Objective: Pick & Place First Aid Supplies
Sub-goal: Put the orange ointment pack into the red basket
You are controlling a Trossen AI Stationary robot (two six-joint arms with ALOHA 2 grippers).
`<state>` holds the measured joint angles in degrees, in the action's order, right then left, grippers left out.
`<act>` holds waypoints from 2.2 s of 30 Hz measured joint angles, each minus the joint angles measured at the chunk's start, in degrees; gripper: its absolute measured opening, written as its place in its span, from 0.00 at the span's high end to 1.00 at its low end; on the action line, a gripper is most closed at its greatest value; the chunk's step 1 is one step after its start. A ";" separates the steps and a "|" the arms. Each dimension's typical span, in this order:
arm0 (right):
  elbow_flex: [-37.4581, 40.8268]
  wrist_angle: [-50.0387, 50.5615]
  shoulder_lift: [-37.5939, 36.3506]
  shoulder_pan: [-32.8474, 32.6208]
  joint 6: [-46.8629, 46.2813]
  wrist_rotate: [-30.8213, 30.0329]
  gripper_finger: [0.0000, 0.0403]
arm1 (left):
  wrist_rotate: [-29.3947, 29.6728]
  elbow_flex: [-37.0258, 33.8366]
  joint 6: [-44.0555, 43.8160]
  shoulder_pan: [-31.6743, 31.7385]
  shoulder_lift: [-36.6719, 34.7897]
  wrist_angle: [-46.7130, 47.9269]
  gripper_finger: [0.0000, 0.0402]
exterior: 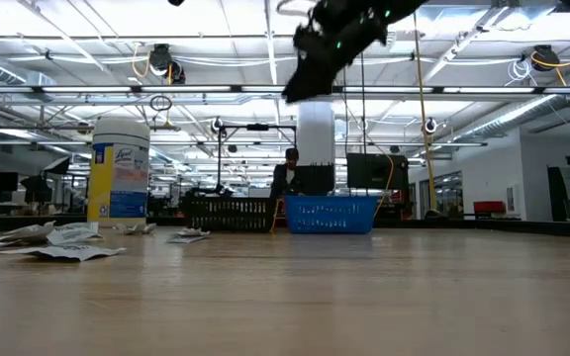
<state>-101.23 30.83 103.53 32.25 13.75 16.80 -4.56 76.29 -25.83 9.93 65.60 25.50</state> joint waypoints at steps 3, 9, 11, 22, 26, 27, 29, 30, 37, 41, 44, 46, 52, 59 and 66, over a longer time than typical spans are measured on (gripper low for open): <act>1.70 -3.09 -5.13 -2.87 -0.74 -0.04 0.46 | 0.14 0.00 -0.06 0.02 0.00 0.00 0.53; 8.24 -13.48 -15.80 -8.87 -7.29 0.02 0.45 | 1.89 0.00 -0.40 0.00 0.00 0.00 0.53; 10.60 -16.80 -18.79 -10.51 -9.86 -0.07 0.45 | 2.12 0.00 -0.54 0.02 0.00 0.00 0.53; 17.90 -22.57 -27.63 -16.57 -14.35 -0.31 0.46 | 6.05 0.00 -7.71 3.74 0.02 9.79 0.53; 17.90 -22.88 -27.76 -16.68 -14.66 -0.33 0.46 | 6.10 0.00 -15.46 8.49 0.45 18.46 0.53; 17.90 -22.83 -27.76 -16.68 -14.72 -0.35 0.46 | 5.60 0.00 -17.84 9.47 0.75 20.48 0.53; 17.90 -22.82 -27.74 -16.68 -14.64 -0.38 0.45 | 4.26 -0.09 -22.20 11.92 1.07 24.63 0.53; 17.90 -22.86 -27.74 -16.68 -14.62 -0.43 0.45 | 3.62 -0.09 -24.21 12.99 1.05 26.57 0.53; 17.90 -22.87 -27.76 -16.68 -12.78 -0.24 0.45 | 1.59 -0.01 -36.07 17.37 3.51 44.00 0.53; 17.90 -22.86 -27.75 -16.64 -11.70 -0.05 0.46 | 1.84 -0.02 -39.66 18.58 6.71 51.55 0.53; 17.90 -22.86 -27.76 -16.64 -9.77 -0.03 0.46 | 3.28 -0.02 -39.91 19.12 9.93 51.95 0.53; 17.90 -22.84 -27.74 -16.64 -9.45 0.00 0.46 | 4.71 -0.02 -39.89 20.01 12.03 51.93 0.53; 17.90 -22.34 -27.74 -16.64 -6.87 0.02 0.46 | 7.75 -3.68 -40.73 21.42 18.08 52.02 0.53; 17.90 -20.83 -27.75 -16.64 -4.59 0.08 0.46 | 7.63 -13.21 -44.03 21.01 20.15 42.68 0.53; 17.90 -17.97 -27.74 -16.61 -2.58 1.74 0.46 | 6.88 -23.08 -48.23 21.27 20.06 27.29 0.53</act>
<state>-83.33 12.86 75.79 15.64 11.18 18.54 2.32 53.22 -74.06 31.20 85.67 52.79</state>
